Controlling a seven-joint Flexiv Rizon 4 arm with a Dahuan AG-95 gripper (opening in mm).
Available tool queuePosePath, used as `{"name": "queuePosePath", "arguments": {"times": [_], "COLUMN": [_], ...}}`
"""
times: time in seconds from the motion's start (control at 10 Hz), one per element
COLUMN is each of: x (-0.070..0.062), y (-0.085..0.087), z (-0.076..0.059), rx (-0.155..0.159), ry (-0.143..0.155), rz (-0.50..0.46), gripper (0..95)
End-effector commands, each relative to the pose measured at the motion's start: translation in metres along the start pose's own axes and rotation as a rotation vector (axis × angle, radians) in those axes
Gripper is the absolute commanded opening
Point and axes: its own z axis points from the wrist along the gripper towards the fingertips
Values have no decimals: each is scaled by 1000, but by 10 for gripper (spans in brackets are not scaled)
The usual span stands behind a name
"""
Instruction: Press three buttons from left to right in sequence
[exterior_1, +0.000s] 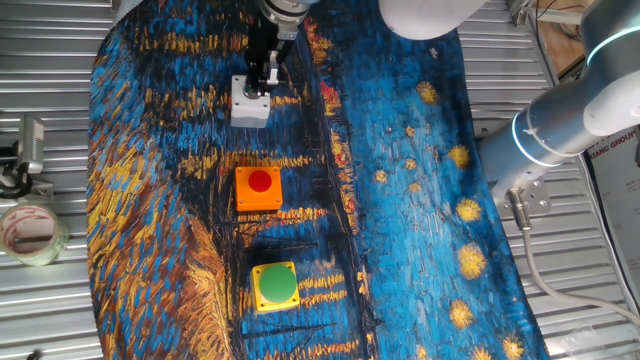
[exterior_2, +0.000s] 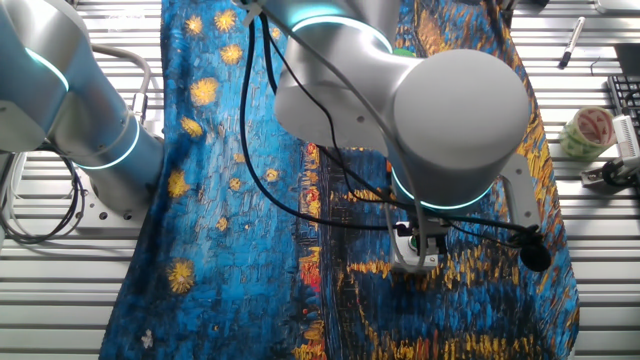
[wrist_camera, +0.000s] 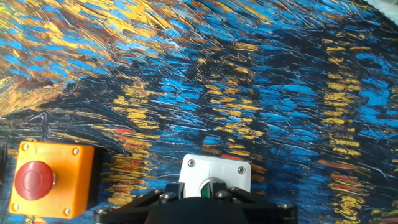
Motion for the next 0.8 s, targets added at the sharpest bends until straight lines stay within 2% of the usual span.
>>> {"name": "queuePosePath", "arguments": {"times": [0.1,0.8], "x": [0,1], "y": [0,-1], "z": [2,7], "rx": [0,-1], "ry": [-2,-13], "rz": [0,2], "gripper": [190,190]}}
